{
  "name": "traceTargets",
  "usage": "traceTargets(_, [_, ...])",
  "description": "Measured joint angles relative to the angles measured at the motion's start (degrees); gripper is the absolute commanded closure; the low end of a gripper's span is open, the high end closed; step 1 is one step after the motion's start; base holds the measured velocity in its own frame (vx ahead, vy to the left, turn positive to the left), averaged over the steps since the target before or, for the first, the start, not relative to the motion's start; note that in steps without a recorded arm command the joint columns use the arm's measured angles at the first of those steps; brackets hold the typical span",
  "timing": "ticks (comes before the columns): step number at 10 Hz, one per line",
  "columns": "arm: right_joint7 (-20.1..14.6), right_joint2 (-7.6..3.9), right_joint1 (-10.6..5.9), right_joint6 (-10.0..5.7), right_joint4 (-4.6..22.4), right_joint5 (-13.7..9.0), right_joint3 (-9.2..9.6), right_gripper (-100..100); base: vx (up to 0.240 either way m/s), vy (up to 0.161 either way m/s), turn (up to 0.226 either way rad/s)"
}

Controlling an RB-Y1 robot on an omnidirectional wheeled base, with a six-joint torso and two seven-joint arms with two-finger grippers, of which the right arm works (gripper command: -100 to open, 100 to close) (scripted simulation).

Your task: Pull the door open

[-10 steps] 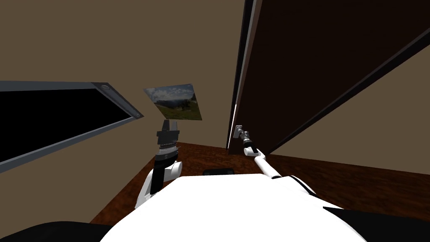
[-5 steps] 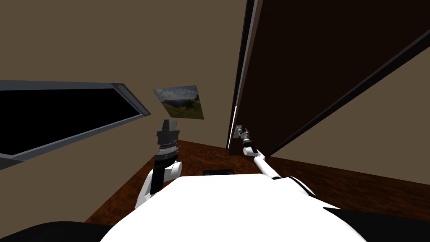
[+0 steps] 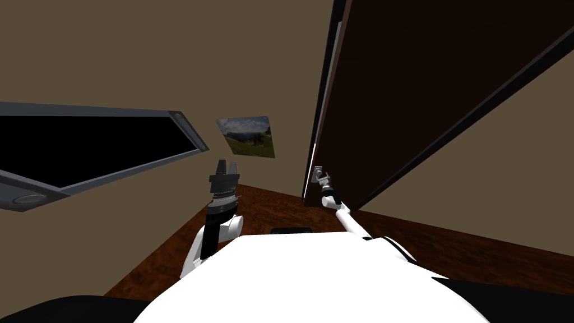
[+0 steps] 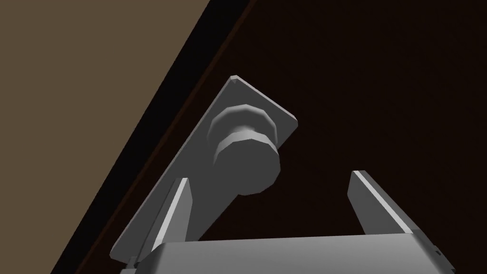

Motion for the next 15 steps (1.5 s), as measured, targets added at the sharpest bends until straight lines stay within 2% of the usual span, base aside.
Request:
traceTargets(2, [-3.2, 1.1, 0.62, 0.96, -1.7, -2.8, 0.25, -100, -0.078, -0.052, 0.029])
traceTargets(4, [-5.6, 1.57, 0.7, 1.41, -2.3, -4.4, 0.47, -100, -0.067, -0.034, 0.036])
traceTargets(11, [-16.3, 4.56, 1.68, 3.7, -6.0, -12.5, 1.51, -100, -0.088, -0.045, 0.037])
traceTargets(14, [-18.4, 5.02, 2.06, 4.34, -7.0, -14.1, 1.67, -100, -0.001, -0.006, 0.071])
traceTargets(15, [-19.0, 4.23, 2.22, 3.96, -6.4, -14.3, 1.47, -100, 0.165, 0.035, 0.145])
